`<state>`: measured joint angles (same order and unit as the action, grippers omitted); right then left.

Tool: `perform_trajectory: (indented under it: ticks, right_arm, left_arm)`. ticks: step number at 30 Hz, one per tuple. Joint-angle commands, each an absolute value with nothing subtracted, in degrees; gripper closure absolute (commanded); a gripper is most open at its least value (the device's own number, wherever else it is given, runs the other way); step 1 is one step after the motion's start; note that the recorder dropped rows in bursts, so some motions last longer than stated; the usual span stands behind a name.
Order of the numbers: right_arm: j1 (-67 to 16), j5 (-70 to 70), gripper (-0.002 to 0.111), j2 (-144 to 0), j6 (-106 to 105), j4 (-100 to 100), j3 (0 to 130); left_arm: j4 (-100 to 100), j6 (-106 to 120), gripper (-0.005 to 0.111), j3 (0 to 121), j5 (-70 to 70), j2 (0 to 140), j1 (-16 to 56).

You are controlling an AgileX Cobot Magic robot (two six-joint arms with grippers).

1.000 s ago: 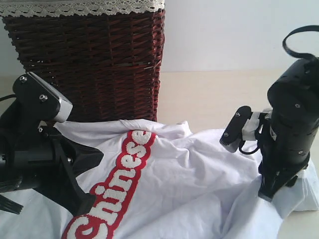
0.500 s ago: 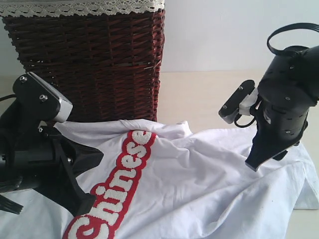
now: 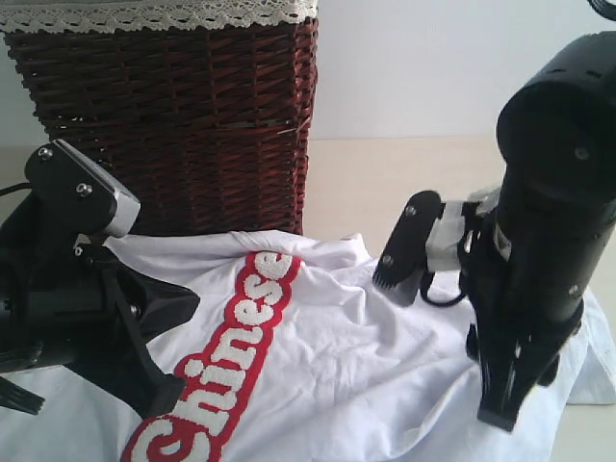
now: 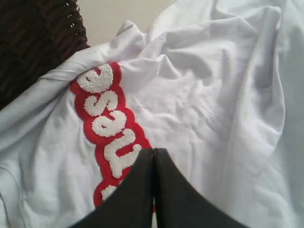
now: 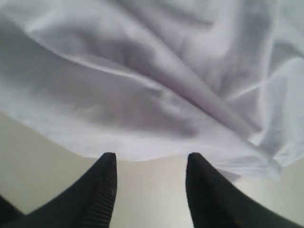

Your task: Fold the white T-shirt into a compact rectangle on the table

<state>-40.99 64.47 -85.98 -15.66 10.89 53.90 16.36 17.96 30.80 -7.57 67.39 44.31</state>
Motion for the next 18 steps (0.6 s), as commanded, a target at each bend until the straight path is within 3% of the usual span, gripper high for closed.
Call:
perform_trajectory:
  ticks: [1,7,18]
  right_arm:
    - [-47.83,64.99,0.061,-85.14,-16.23,10.41,47.33]
    - [-54.35,56.49,0.051,-86.97,-13.88,12.17,38.13]
    - [-56.34,44.36,0.051,-94.73,-0.61,22.84,35.27]
  left_arm:
    - [16.14,17.89,0.107,30.62,-7.54,67.34,44.57]
    - [16.14,17.89,0.107,30.62,-7.54,67.34,44.57]
    - [16.14,17.89,0.107,30.62,-7.54,67.34,44.57]
